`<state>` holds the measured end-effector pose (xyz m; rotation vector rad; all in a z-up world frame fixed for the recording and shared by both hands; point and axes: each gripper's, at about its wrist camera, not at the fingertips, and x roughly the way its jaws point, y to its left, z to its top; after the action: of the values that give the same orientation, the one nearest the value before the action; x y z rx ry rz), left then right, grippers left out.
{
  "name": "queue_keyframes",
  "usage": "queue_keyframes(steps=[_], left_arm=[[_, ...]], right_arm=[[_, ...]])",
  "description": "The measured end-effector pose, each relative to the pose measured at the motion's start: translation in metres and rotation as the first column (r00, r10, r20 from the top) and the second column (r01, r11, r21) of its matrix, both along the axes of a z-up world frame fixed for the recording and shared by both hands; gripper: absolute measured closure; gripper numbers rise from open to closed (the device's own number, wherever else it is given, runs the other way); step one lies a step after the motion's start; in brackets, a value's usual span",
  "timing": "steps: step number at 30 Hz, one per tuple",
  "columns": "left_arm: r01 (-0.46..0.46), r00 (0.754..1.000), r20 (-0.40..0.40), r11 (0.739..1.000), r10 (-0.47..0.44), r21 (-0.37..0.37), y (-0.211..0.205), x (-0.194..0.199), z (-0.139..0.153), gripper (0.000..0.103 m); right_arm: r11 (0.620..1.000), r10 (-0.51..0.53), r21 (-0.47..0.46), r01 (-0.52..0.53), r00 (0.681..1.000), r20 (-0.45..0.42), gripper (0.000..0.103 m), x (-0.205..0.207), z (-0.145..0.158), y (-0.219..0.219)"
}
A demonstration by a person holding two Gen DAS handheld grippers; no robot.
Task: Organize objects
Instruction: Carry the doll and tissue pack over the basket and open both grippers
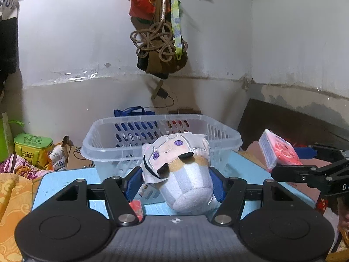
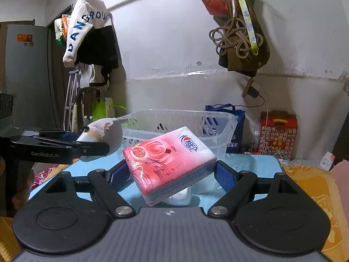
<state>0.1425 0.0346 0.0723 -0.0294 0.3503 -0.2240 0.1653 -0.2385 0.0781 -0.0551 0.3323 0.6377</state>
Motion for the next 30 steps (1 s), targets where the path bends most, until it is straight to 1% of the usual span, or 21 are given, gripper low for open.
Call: queue_keyframes(steps=[2,7,11,15,17,21,23,25,27,29,30], left_arm=[[-0.007,1.0,0.009,1.0,0.007,-0.01,0.002,-0.002,0.003,0.035],[-0.018,0.999,0.039,0.999,0.019,-0.03,0.007,-0.008,0.009,0.035],[-0.026,0.998,0.054,0.998,0.028,-0.05,0.012,-0.01,0.014,0.035],[-0.034,0.998,0.051,0.997,0.038,-0.067,0.012,-0.007,0.017,0.035],[-0.021,0.999,0.044,0.996,0.024,-0.083,0.01,-0.003,0.021,0.035],[-0.026,0.998,0.059,0.995,0.031,-0.091,0.009,-0.002,0.029,0.035],[-0.031,0.998,0.045,0.993,0.036,-0.114,0.015,0.004,0.035,0.035],[-0.044,0.998,0.036,0.993,0.049,-0.113,0.019,0.015,0.041,0.035],[-0.063,0.997,0.03,0.99,0.068,-0.126,0.024,0.03,0.047,0.035],[-0.077,0.997,0.021,0.99,0.08,-0.117,0.027,0.048,0.052,0.035],[-0.09,0.996,0.018,0.989,0.093,-0.12,0.028,0.058,0.053,0.035]], right_arm=[[1.0,0.0,-0.004,0.0,1.0,0.01,0.017,0.0,0.002,0.002],[1.0,-0.005,0.026,0.004,1.0,0.031,0.017,-0.002,0.01,-0.002],[0.999,-0.018,0.032,0.016,0.999,0.048,0.017,0.0,0.017,-0.002],[1.0,-0.017,0.019,0.017,0.999,0.048,0.017,0.008,0.022,0.005],[1.0,-0.018,0.007,0.018,0.999,0.044,0.017,0.012,0.022,0.012],[0.999,-0.032,-0.021,0.033,0.998,0.052,0.017,0.022,0.028,0.022],[0.999,-0.045,-0.02,0.046,0.998,0.051,0.017,0.03,0.035,0.028],[0.998,-0.057,-0.018,0.058,0.997,0.047,0.017,0.043,0.041,0.035],[0.997,-0.075,-0.021,0.077,0.996,0.055,0.017,0.056,0.045,0.044],[0.994,-0.098,-0.051,0.102,0.993,0.068,0.017,0.072,0.045,0.055],[0.991,-0.109,-0.068,0.113,0.992,0.061,0.017,0.08,0.044,0.061]])
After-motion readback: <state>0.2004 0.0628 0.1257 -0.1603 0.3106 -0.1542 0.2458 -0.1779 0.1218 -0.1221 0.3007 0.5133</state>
